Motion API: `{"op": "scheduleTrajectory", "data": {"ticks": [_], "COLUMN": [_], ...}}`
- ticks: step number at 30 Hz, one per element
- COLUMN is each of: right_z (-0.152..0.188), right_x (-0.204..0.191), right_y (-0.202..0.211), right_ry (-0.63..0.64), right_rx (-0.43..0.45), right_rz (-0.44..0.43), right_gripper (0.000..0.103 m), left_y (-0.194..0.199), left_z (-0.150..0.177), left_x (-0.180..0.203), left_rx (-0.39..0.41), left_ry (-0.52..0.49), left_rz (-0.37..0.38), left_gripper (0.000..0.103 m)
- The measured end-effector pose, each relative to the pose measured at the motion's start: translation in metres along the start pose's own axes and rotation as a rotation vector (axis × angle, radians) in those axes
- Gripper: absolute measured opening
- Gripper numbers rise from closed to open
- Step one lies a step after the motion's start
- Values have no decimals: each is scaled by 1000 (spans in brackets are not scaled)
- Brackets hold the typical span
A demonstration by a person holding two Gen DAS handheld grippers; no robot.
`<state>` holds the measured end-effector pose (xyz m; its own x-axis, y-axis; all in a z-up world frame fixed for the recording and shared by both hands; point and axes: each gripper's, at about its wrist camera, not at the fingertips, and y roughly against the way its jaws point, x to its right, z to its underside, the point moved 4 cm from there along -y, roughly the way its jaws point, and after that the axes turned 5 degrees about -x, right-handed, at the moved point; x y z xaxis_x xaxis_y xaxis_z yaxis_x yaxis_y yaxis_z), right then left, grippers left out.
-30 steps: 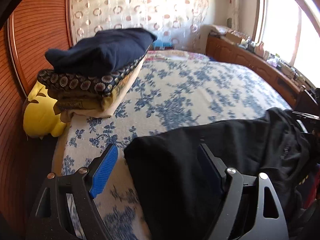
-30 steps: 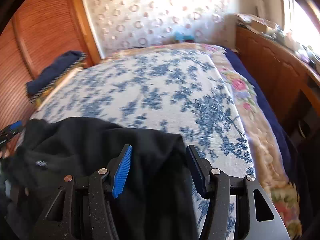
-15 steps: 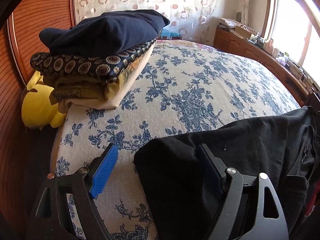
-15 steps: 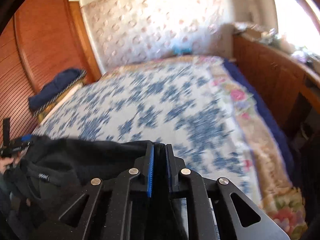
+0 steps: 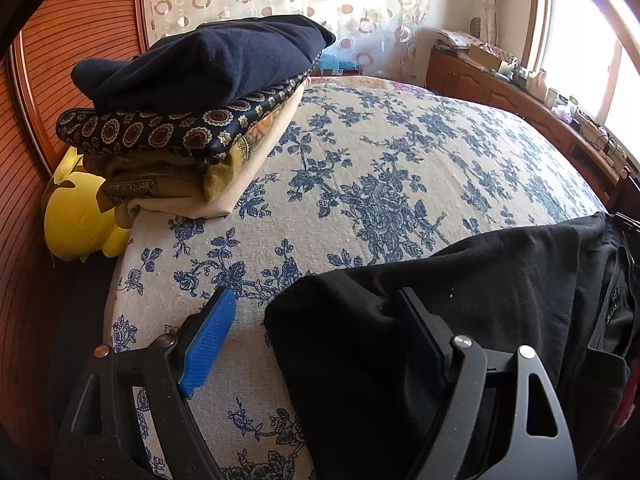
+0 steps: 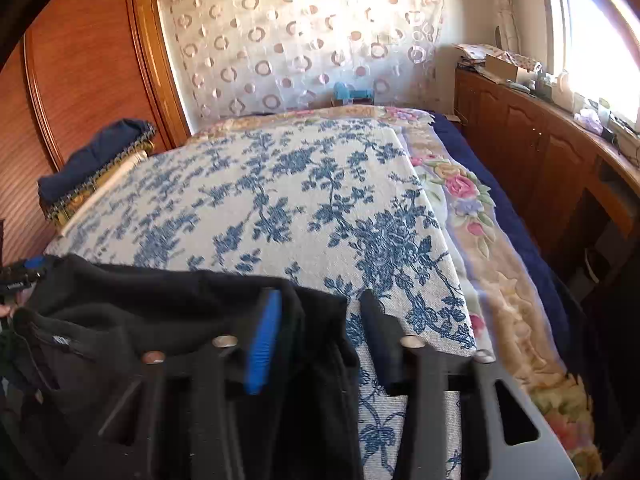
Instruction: Fold small clothes
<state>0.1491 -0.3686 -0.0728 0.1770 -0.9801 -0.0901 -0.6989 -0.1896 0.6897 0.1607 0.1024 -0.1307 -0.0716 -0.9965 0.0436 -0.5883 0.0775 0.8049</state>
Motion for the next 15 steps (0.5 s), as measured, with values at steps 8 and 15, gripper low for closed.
{"op": "scheduleTrajectory", "data": {"ticks": [8,15], "right_z": [3,7], "right_x": [-1,-5], "right_y": [-15,-19], "right_ry": [15,55], "right_rx": [-35,-17], "right_rz": [5,22], "right_gripper": [65,69], "left_y": [0,0], "left_z": [0,0], "left_x": [1,1], "left_rx": [0,0], "left_ry": [0,0], "left_rz": [-1,1], "left_gripper": [82,82]}}
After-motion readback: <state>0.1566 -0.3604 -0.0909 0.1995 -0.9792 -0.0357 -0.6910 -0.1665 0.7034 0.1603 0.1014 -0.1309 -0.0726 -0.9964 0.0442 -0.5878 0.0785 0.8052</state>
